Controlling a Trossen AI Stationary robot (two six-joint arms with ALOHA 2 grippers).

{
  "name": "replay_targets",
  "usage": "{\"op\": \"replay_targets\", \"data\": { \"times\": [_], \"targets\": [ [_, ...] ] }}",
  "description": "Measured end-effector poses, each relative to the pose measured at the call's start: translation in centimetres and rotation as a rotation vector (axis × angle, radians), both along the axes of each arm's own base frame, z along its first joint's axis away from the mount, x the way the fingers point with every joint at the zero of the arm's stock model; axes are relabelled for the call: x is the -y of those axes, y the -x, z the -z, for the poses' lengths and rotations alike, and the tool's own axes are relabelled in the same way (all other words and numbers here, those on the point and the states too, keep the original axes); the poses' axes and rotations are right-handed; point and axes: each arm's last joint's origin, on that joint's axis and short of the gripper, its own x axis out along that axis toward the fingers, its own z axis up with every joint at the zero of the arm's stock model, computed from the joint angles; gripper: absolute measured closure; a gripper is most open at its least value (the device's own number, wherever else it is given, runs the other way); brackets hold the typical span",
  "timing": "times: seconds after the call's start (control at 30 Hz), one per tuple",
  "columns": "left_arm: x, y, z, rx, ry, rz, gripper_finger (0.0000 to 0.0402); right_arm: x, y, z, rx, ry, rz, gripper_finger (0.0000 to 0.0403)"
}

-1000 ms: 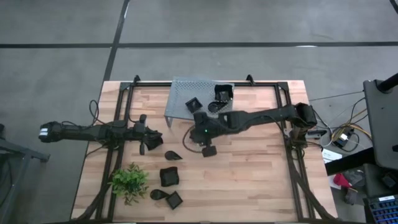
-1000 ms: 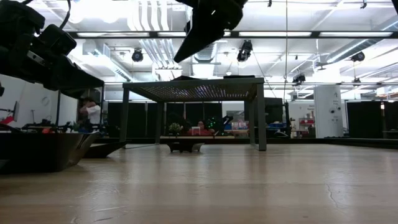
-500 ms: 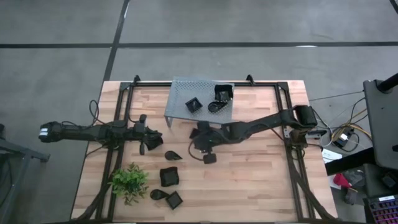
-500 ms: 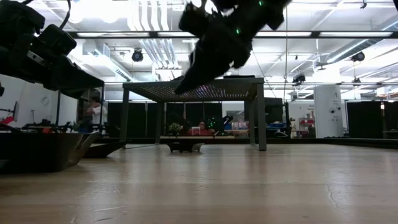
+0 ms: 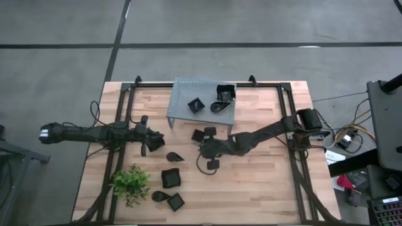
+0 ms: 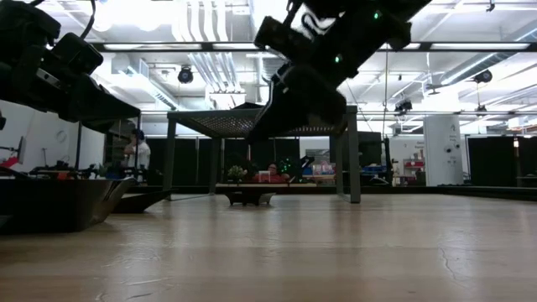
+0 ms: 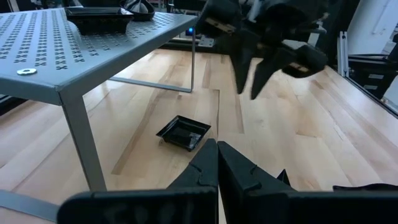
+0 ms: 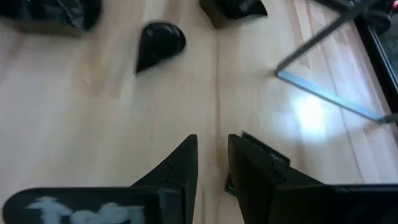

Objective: Pick & Place Mini shaped plates
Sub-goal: Stack the black square plate on top of the other black square plate on the shelf

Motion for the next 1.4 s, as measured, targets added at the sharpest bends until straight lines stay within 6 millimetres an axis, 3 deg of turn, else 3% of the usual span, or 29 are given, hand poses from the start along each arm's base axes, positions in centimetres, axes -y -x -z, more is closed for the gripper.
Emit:
{"op": "replay_targets", "data": {
  "times": [0.13,0.37,0.67,0.87,1.0,1.4],
  "targets": [
    [0.0,0.0,0.0,0.000,0.000,0.000,0.0401,-1.3,-0.2,0.2,0.035,0.011,0.017,0.0322],
    [0.0,0.0,0.0,-0.003,0.000,0.000,0.0401,-2.6,-1.3,3.3,-0.029,0.148,0.100,0.0330],
    [0.0,0.0,0.0,-0.004,0.000,0.000,0.0401,-2.0,-3.5,4.0,-0.058,0.130,0.171,0.0308],
    [0.0,0.0,0.0,-0.005,0.000,0.000,0.0401,-1.2,-4.0,5.8,-0.130,0.149,0.266,0.0283],
    [0.0,0.0,0.0,-0.004,0.000,0.000,0.0401,-1.1,-4.2,6.0,-0.116,0.165,0.288,0.0276],
    [0.0,0.0,0.0,-0.004,0.000,0.000,0.0401,0.6,-4.0,6.4,-0.124,0.152,0.342,0.0296]
  ]
}}
